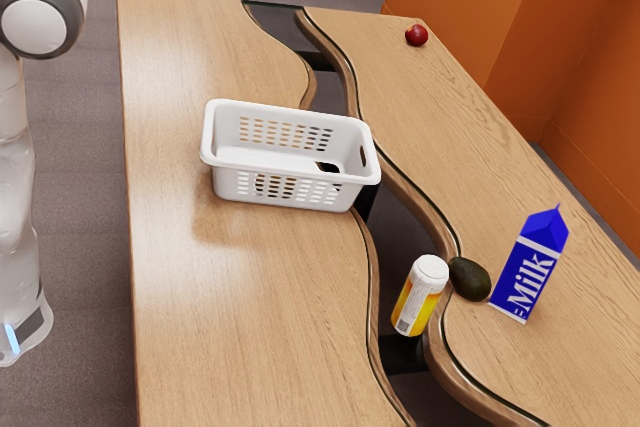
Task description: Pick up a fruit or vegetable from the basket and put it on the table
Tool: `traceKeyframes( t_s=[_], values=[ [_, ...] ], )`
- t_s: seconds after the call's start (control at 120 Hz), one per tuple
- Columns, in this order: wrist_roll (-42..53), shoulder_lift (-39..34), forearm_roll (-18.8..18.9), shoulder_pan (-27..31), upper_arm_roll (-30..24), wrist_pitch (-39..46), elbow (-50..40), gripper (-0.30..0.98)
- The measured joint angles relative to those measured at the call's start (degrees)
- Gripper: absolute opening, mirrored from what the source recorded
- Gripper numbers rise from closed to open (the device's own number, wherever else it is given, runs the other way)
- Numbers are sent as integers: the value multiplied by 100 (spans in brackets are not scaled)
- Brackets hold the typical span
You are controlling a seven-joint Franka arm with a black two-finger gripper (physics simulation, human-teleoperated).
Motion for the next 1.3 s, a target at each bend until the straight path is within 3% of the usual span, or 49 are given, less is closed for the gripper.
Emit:
traceKeyframes(
  t_s=[0.758, 1.3],
  values=[
    [0, 1, 0, 0, 0, 3054, -3049, 69],
    [0, 1, 0, 1, 0, 4738, -4541, 69]
  ],
)
